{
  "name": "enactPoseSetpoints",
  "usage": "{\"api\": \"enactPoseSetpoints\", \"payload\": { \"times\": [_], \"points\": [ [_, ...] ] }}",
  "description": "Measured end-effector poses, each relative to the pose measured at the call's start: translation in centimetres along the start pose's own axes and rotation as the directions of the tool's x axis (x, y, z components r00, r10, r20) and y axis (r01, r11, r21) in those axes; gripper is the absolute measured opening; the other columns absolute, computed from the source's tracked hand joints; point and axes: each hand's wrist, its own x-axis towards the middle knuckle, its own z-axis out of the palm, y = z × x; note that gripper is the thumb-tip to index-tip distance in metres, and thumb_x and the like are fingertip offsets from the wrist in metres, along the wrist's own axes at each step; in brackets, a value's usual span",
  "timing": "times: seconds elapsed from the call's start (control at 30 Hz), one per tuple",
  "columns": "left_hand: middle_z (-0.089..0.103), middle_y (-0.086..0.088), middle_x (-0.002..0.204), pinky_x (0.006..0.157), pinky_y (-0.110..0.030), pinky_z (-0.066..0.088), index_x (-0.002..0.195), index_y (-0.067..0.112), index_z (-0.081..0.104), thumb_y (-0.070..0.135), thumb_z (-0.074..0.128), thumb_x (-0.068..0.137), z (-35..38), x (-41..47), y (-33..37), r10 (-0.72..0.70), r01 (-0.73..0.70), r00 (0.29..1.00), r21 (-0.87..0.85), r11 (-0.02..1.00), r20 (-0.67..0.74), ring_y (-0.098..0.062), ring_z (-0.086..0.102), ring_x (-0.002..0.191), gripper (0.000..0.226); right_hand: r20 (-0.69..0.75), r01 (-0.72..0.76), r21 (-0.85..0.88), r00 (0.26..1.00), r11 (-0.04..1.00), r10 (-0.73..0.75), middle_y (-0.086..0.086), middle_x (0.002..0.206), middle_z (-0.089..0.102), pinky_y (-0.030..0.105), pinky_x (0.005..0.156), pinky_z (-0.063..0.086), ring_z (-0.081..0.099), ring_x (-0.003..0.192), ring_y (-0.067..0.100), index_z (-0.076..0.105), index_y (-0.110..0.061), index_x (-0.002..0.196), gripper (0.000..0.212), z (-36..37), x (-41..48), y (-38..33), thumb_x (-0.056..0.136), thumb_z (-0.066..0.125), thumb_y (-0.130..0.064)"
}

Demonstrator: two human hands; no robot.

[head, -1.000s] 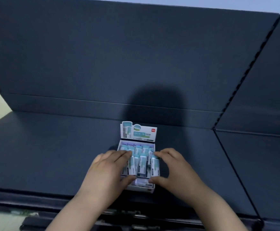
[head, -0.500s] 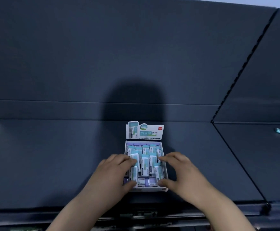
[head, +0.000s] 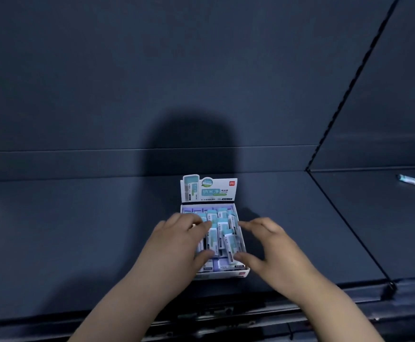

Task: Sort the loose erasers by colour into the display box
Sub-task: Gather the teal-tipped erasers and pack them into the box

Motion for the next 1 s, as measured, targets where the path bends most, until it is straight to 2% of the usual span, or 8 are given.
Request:
{"api": "enactPoseSetpoints", "payload": {
  "times": [0.17, 0.27, 0.43, 0.5, 0.57, 0.63, 0.8, 1.0],
  "points": [
    [0.066, 0.005, 0.09, 0.069, -0.03, 0.052, 0.103, 0.019, 0.071, 0.043, 0.079, 0.061, 1.3, 2.9, 3.7, 0.168, -0.162, 0.984, 0.096, 0.982, -0.054, -0.018, 0.064, 0.083, 0.049, -0.033, -0.016, -0.039, 0.999, 0.999, 0.015, -0.012, 0.122, 0.046, 0.027, 0.101, 0.038, 0.043, 0.118, 0.008, 0.046, -0.027, 0.133, 0.058, -0.4, -0.6, 0.9, 0.08, 0.064, -0.044],
    [0.066, 0.004, 0.083, 0.065, -0.027, 0.052, 0.099, 0.017, 0.072, 0.043, 0.084, 0.053, 2.3, 4.6, 6.6, 0.178, -0.173, 0.984, 0.154, 0.973, -0.016, -0.019, 0.064, 0.078, 0.054, -0.018, -0.016, -0.136, 1.0, 0.991, 0.014, -0.005, 0.125, 0.047, 0.03, 0.101, 0.038, 0.044, 0.119, 0.015, 0.044, -0.024, 0.134, 0.057, -1.7, -0.8, 2.8, 0.082, 0.063, -0.037],
    [0.066, 0.002, 0.079, 0.063, -0.028, 0.052, 0.095, 0.016, 0.072, 0.044, 0.082, 0.053, 4.8, 7.4, 11.5, 0.167, -0.17, 0.985, 0.162, 0.972, 0.031, -0.019, 0.063, 0.075, 0.051, 0.005, -0.034, -0.228, 0.999, 0.973, 0.036, -0.009, 0.13, 0.043, 0.027, 0.106, 0.032, 0.038, 0.124, 0.012, 0.037, -0.029, 0.138, 0.059, -5.5, -1.8, 8.1, 0.085, 0.056, -0.046],
    [0.066, 0.0, 0.092, 0.074, -0.03, 0.051, 0.107, 0.016, 0.068, 0.043, 0.078, 0.064, 5.6, 8.8, 14.4, 0.126, -0.132, 0.99, 0.115, 0.985, 0.062, -0.021, 0.063, 0.088, 0.052, 0.011, -0.036, -0.242, 0.999, 0.97, 0.04, -0.009, 0.131, 0.042, 0.026, 0.106, 0.031, 0.037, 0.124, 0.012, 0.038, -0.028, 0.138, 0.059, -7.4, -2.4, 10.9, 0.086, 0.056, -0.048],
    [0.054, -0.002, 0.122, 0.097, -0.034, 0.039, 0.133, 0.015, 0.048, 0.039, 0.059, 0.086, 6.5, 10.4, 17.6, 0.084, -0.091, 0.992, 0.07, 0.993, 0.097, -0.023, 0.048, 0.116, 0.054, 0.037, -0.036, -0.248, 0.998, 0.968, 0.047, -0.01, 0.131, 0.041, 0.027, 0.105, 0.031, 0.037, 0.124, 0.012, 0.038, -0.029, 0.138, 0.057, -9.6, -2.9, 13.8, 0.086, 0.055, -0.047],
    [0.04, 0.0, 0.137, 0.105, -0.031, 0.026, 0.144, 0.018, 0.029, 0.038, 0.045, 0.095, 7.7, 12.1, 20.9, 0.069, -0.072, 0.996, 0.057, 0.996, 0.049, -0.02, 0.033, 0.128, 0.056, 0.062, -0.028, -0.252, 0.997, 0.967, 0.045, -0.01, 0.131, 0.041, 0.027, 0.105, 0.032, 0.037, 0.123, 0.011, 0.038, -0.029, 0.137, 0.056, -12.1, -3.7, 17.0, 0.086, 0.055, -0.046],
    [0.039, 0.001, 0.138, 0.107, -0.029, 0.025, 0.146, 0.02, 0.024, 0.04, 0.041, 0.097, 10.3, 15.7, 27.7, 0.024, -0.03, 0.995, 0.063, 0.998, 0.094, -0.018, 0.032, 0.127, 0.056, 0.094, -0.034, -0.279, 0.994, 0.96, 0.062, -0.011, 0.133, 0.039, 0.024, 0.104, 0.031, 0.035, 0.124, 0.011, 0.036, -0.031, 0.138, 0.055, -17.4, -5.0, 23.5, 0.087, 0.054, -0.046],
    [0.041, 0.003, 0.137, 0.106, -0.029, 0.025, 0.145, 0.021, 0.027, 0.041, 0.039, 0.097, 11.7, 16.8, 31.0, -0.028, 0.015, 0.989, 0.094, 0.995, 0.147, -0.017, 0.035, 0.126, 0.054, 0.182, -0.026, -0.269, 0.98, 0.963, 0.077, -0.006, 0.135, 0.041, 0.027, 0.107, 0.03, 0.035, 0.126, 0.015, 0.037, -0.028, 0.138, 0.057, -18.3, -5.5, 26.7, 0.087, 0.056, -0.043]
  ]
}}
